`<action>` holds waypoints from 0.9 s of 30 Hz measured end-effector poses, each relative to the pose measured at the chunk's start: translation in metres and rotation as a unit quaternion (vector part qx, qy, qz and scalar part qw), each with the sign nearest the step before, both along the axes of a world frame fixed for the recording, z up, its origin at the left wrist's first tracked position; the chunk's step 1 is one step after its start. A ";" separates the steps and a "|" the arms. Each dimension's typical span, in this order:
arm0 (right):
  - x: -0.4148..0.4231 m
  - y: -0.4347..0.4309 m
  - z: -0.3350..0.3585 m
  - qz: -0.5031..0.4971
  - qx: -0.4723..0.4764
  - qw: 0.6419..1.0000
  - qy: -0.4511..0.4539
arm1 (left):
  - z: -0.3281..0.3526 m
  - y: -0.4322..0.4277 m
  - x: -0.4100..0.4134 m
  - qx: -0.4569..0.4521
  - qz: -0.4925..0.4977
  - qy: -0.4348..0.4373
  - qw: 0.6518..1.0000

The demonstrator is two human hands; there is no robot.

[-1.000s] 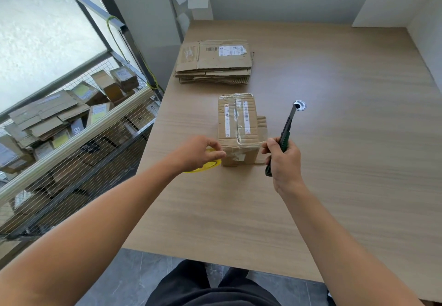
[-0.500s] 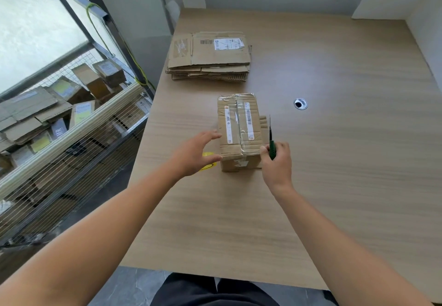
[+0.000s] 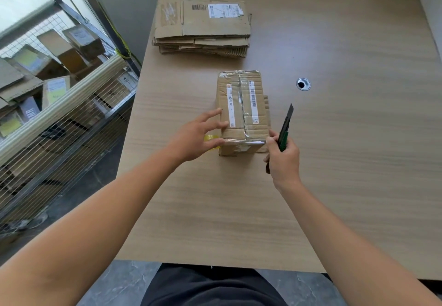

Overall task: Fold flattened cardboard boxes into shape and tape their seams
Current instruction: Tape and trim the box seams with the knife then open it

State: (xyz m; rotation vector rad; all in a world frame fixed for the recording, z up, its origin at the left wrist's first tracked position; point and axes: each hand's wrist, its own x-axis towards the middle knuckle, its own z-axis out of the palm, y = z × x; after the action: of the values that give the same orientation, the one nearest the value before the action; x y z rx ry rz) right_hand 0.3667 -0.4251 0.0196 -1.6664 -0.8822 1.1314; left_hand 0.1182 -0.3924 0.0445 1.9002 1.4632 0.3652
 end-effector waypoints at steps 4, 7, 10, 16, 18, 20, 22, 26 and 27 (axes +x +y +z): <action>-0.006 0.001 0.002 -0.002 -0.003 1.000 -0.018 | -0.001 0.000 0.001 -0.001 0.003 -0.002 1.000; -0.005 0.008 0.000 -0.029 -0.015 0.999 -0.022 | -0.002 0.000 0.000 0.004 0.004 0.003 1.000; 0.012 0.007 -0.007 -0.029 -0.061 0.997 -0.038 | -0.004 -0.001 -0.006 0.001 0.010 -0.011 1.000; 0.005 -0.003 0.001 0.002 0.111 0.988 -0.111 | -0.005 -0.002 0.007 0.003 -0.005 0.003 1.000; -0.003 0.005 0.006 0.062 0.195 0.963 -0.174 | -0.005 -0.001 0.010 0.008 -0.005 0.002 1.000; -0.005 0.010 0.001 0.141 0.217 0.929 -0.265 | -0.005 0.000 0.010 0.010 -0.005 0.000 1.000; -0.003 0.010 -0.006 0.184 0.229 0.894 -0.338 | -0.006 0.000 0.011 0.014 -0.007 0.010 1.000; 0.003 0.008 -0.009 0.240 0.236 0.867 -0.368 | -0.007 -0.002 0.012 0.027 -0.008 0.018 0.999; 0.003 0.008 -0.007 0.247 0.228 0.865 -0.372 | -0.006 -0.003 0.011 0.029 -0.007 0.016 0.999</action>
State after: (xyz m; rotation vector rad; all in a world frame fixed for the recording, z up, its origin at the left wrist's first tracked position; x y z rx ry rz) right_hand 0.3695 -0.4172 0.0125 -1.4943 -1.9890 0.4663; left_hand 0.1296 -0.3950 0.0381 1.9705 1.4736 0.3747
